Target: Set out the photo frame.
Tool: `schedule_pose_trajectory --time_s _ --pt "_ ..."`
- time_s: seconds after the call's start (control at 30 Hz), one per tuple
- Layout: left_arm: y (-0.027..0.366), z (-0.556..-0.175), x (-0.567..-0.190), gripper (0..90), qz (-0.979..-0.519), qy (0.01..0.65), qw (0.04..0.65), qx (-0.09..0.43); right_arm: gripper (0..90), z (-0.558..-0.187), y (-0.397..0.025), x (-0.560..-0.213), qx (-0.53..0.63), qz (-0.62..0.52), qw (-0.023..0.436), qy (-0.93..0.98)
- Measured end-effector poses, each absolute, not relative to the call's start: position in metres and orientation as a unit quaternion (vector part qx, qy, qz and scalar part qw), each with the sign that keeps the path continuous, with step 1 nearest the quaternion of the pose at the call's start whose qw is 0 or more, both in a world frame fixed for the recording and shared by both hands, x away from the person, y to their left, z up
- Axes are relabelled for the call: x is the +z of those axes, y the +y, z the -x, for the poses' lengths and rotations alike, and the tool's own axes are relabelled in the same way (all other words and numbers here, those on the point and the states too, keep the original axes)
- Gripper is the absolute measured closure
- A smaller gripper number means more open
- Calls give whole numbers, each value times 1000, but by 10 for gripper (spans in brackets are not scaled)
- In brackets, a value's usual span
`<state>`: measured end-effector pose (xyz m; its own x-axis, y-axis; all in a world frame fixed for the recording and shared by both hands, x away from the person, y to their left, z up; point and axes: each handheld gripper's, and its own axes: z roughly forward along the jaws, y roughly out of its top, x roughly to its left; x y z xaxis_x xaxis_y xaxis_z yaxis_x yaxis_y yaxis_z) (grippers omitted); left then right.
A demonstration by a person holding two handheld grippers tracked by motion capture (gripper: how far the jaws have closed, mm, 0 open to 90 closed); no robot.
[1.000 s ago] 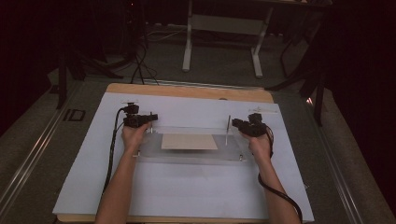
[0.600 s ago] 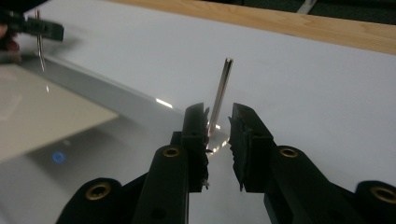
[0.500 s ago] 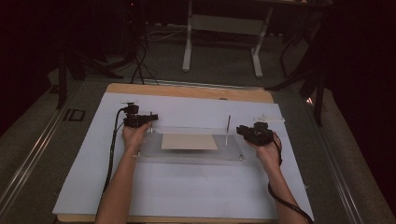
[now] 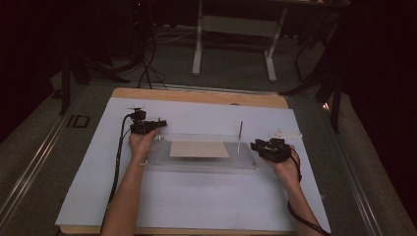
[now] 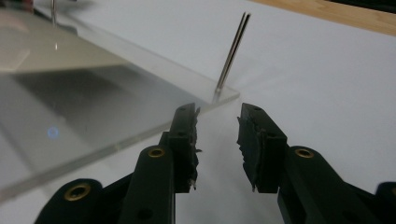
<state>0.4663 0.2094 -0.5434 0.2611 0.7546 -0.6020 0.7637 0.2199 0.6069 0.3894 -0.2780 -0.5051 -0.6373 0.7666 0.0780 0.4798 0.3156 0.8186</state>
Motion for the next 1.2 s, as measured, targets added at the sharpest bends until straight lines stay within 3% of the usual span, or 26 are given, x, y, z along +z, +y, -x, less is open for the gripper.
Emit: schedule_pose_trajectory --time_s 0.23,0.8,1.2 --pt "209 -466 -544 795 -625 608 490 -5 663 -389 -277 -512 423 -385 164 804" --pt "209 -467 -545 793 -619 610 495 -11 512 -384 -270 -516 436 -325 162 823" --pt "211 -469 -547 786 -606 619 499 -32 382 -377 -258 -507 463 -269 195 822"
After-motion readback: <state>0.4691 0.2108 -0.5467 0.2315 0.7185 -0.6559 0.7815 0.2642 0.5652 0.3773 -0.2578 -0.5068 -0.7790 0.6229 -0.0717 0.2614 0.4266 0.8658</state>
